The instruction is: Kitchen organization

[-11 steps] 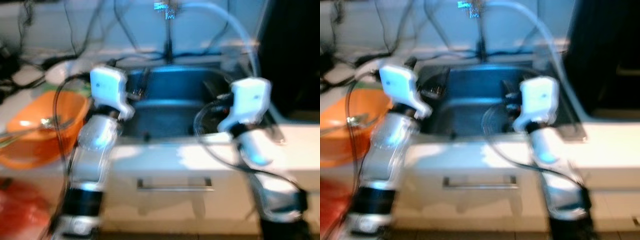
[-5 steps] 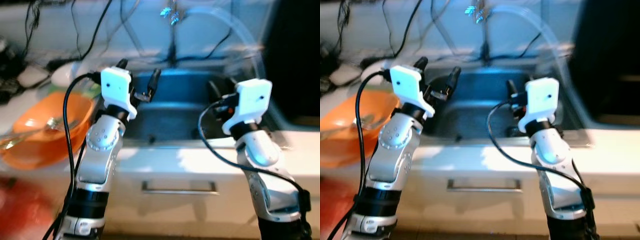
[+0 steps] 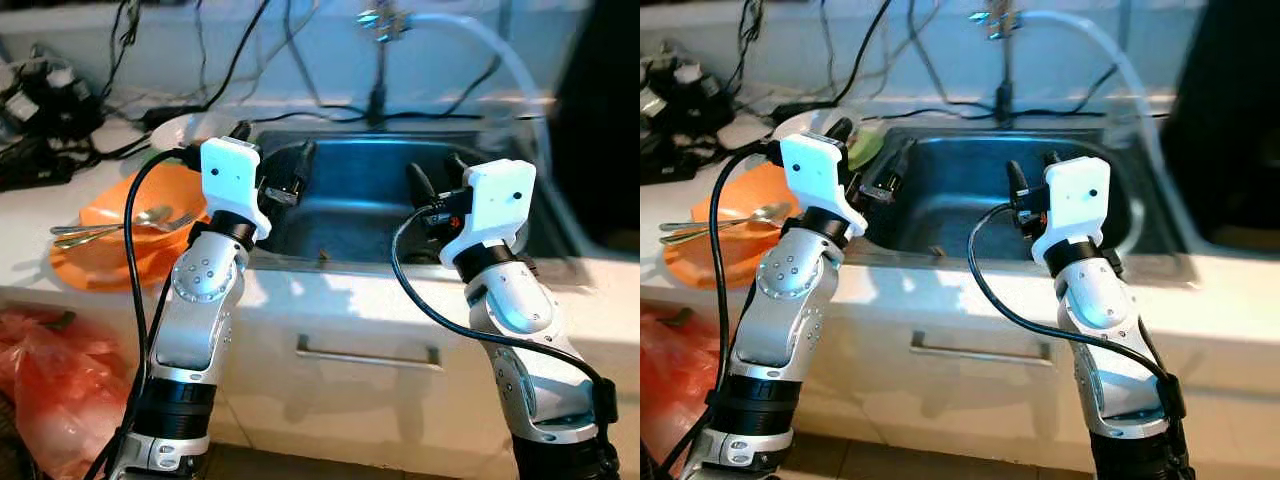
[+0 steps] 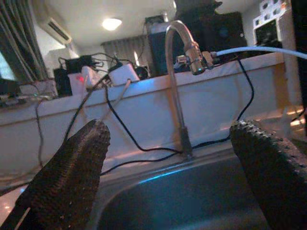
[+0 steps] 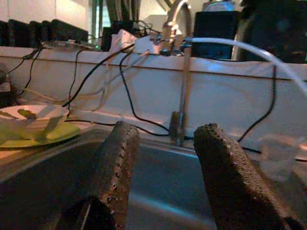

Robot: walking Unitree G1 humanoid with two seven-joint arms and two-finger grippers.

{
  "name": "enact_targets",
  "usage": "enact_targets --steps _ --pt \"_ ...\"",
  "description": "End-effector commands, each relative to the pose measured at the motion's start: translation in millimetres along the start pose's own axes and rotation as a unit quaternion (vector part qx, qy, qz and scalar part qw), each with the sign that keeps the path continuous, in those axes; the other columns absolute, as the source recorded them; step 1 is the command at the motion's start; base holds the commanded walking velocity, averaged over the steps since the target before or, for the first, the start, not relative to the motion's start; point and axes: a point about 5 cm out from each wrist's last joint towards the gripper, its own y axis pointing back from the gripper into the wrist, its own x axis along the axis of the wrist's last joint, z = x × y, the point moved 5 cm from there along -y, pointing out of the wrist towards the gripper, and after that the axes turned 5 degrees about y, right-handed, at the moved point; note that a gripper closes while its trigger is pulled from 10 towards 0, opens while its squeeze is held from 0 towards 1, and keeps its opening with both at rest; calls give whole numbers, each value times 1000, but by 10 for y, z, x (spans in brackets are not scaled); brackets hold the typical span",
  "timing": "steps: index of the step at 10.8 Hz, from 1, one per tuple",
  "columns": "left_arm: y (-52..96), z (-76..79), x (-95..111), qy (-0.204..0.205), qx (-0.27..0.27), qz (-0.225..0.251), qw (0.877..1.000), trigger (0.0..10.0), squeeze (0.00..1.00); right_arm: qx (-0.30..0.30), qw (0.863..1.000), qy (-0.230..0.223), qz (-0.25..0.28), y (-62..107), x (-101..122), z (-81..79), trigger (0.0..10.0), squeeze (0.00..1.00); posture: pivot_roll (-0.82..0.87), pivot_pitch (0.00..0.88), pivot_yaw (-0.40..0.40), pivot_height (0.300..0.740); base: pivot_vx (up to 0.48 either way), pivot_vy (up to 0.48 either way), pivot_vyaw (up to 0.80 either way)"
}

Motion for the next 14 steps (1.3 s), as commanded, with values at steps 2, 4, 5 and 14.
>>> enact_targets --steps 2,4,5,14 --pt "-1 -193 -33 -38 49 -14 998 10000 0 16 1000 -14 1 -2 9 -58 10000 0 -87 0 90 740 0 0 0" --pt "9 -233 -91 -38 56 -26 997 10000 0 62 996 -64 -6 -21 18 -169 10000 0 -85 0 90 740 0 0 0" --pt "22 -286 -139 -47 73 -35 996 10000 0 111 991 -74 -10 -23 36 -275 10000 0 -85 0 90 740 0 0 0" --pt "33 -998 -53 -106 172 -45 978 10000 0 135 987 -89 -14 -39 33 -349 10000 0 -28 0 85 740 0 0 162"
